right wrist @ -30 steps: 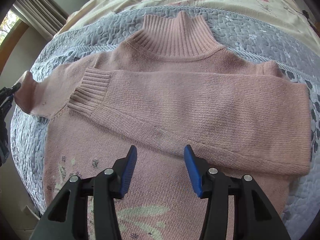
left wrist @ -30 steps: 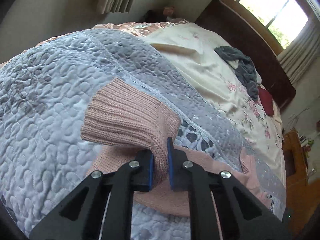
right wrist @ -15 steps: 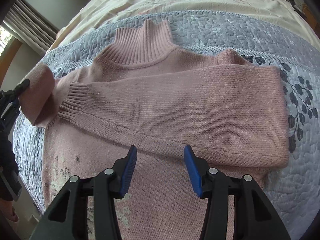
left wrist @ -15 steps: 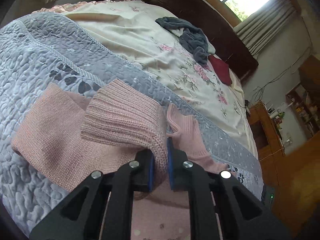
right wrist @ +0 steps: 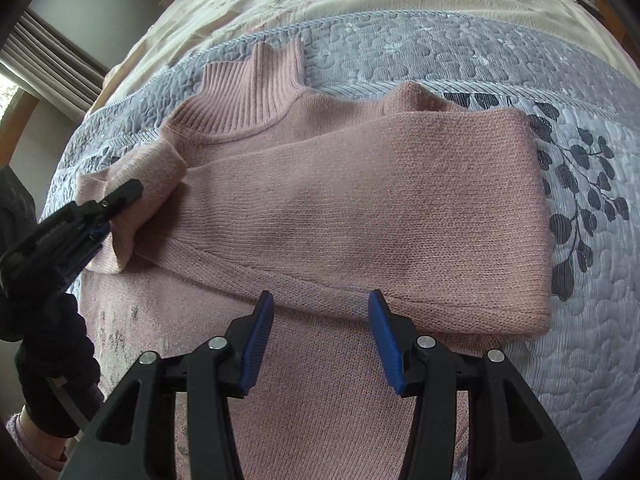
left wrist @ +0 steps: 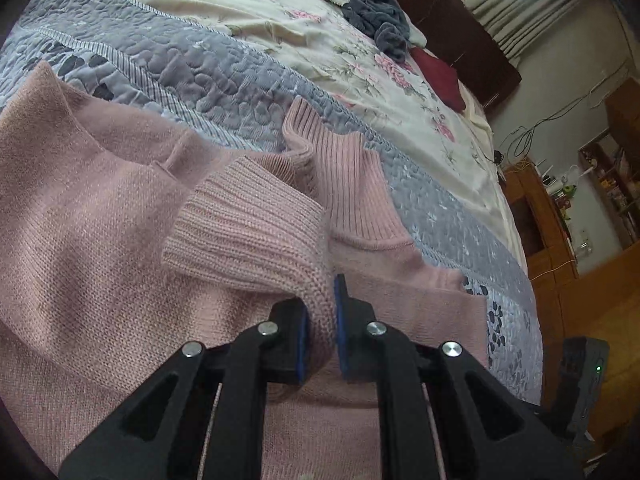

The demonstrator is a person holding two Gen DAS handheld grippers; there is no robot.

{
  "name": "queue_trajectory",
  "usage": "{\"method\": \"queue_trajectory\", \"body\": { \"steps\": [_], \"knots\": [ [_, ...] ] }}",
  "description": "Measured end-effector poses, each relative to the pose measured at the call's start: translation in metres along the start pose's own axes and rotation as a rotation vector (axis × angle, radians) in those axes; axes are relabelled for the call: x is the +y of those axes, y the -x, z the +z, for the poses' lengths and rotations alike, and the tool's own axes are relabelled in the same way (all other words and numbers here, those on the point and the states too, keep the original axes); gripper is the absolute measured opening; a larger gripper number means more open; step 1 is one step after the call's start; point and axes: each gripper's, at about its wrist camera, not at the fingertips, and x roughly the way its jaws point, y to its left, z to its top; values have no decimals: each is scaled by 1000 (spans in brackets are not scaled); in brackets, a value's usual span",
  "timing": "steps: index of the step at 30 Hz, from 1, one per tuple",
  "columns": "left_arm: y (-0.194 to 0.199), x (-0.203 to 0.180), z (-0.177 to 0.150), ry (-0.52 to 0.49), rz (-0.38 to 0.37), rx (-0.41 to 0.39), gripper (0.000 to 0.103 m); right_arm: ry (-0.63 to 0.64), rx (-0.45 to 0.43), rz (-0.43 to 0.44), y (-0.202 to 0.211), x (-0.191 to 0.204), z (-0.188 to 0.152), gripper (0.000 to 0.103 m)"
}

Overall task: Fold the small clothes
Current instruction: 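Carry the held sleeve across the sweater body over the first sleeve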

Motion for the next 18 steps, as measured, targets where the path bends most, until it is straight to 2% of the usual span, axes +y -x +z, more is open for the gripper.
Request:
{"method": "queue_trajectory", "body": {
  "steps": [6, 9, 11, 13, 14, 16, 18],
  "knots": [
    [-25, 15, -13, 24, 15, 76, 13, -29, 24, 13, -9, -11, -3, 49],
    [-20, 17, -14, 18, 8, 95, 16, -32, 32, 12, -9, -11, -1, 49],
    [-8, 16, -15, -14, 17, 126, 19, -26, 30, 19, -5, -8, 2, 49],
    [14, 20, -18, -42, 9, 136, 35, -12, 23, 34, 1, 0, 8, 50],
    [27, 23, -17, -66, 20, 131, 37, -8, 21, 44, 3, 4, 11, 50],
    [53, 32, -14, -123, 66, 101, 38, -7, 24, 81, 5, 15, 19, 51],
    [76, 46, -4, -175, 152, 58, 41, -14, 35, 126, 3, 27, 29, 53]
  ]
}}
